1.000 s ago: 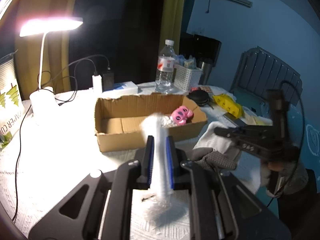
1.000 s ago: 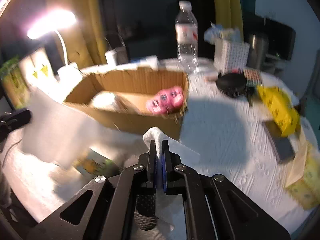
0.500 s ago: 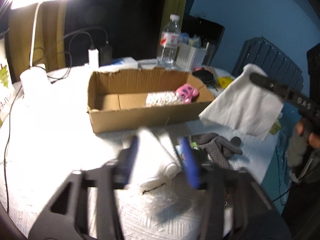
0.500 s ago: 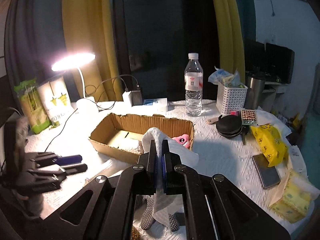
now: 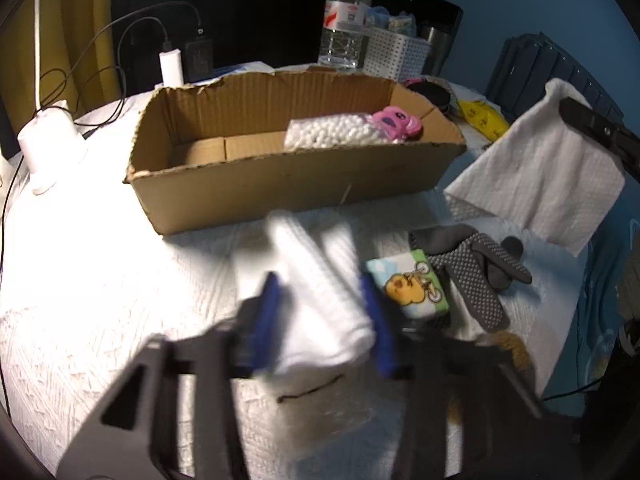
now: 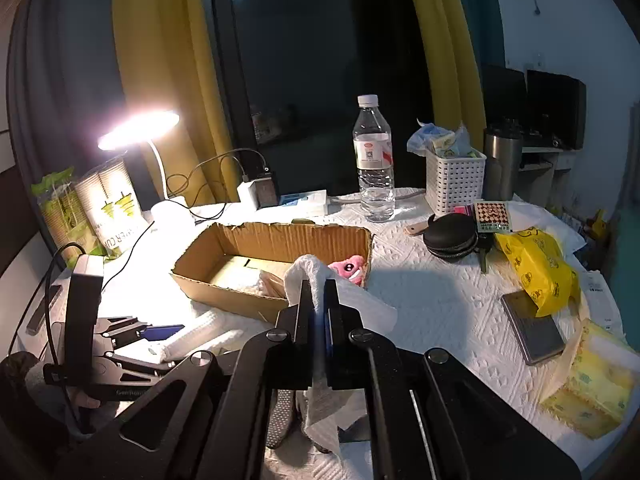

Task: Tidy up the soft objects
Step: 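Carry the towel toward the box with the left tool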

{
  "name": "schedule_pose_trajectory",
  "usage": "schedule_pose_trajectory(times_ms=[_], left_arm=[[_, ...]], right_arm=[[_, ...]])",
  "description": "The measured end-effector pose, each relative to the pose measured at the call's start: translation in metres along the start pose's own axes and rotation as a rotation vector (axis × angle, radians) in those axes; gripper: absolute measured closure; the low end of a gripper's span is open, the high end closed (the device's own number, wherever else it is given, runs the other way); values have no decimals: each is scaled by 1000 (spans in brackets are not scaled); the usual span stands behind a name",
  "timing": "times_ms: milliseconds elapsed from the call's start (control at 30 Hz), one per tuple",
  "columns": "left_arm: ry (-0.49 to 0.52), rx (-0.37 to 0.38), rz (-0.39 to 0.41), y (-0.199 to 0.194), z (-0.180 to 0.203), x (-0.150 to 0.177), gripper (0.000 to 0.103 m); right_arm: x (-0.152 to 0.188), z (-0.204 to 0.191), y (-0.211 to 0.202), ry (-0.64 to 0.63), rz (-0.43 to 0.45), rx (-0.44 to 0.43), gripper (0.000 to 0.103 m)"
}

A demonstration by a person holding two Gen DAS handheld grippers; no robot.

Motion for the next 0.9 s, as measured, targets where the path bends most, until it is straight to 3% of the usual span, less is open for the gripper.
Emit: schedule_pose_trajectory(times_ms=[33,67,167,600,900], left_arm=[[-3,2,3,-1,0,0,77],[-8,6,4,-2,-1,-1,87],[-10,16,17,-10,-1,-3,91],[-3,80,198,-85,2,-45,91],[-10,92,279,-103,-14,-72,91]], right_arm=[[0,1,0,3,1,-2,98],[1,2,0,5,2,-2,98],[1,3,0,4,6,-7,98],[-24,-10,-11,-40,61,0,98],[-50,-21,-6,-84,90,0,98]])
Point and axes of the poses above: each gripper's, at about its wrist camera, not at the fingertips, and y roughly the way its jaws point, z to its right, x to its underside, the point moved 5 cm from there along y, roughly the way its jaws point, and after that the axes turned 13 degrees about -y, right-handed, at the moved point
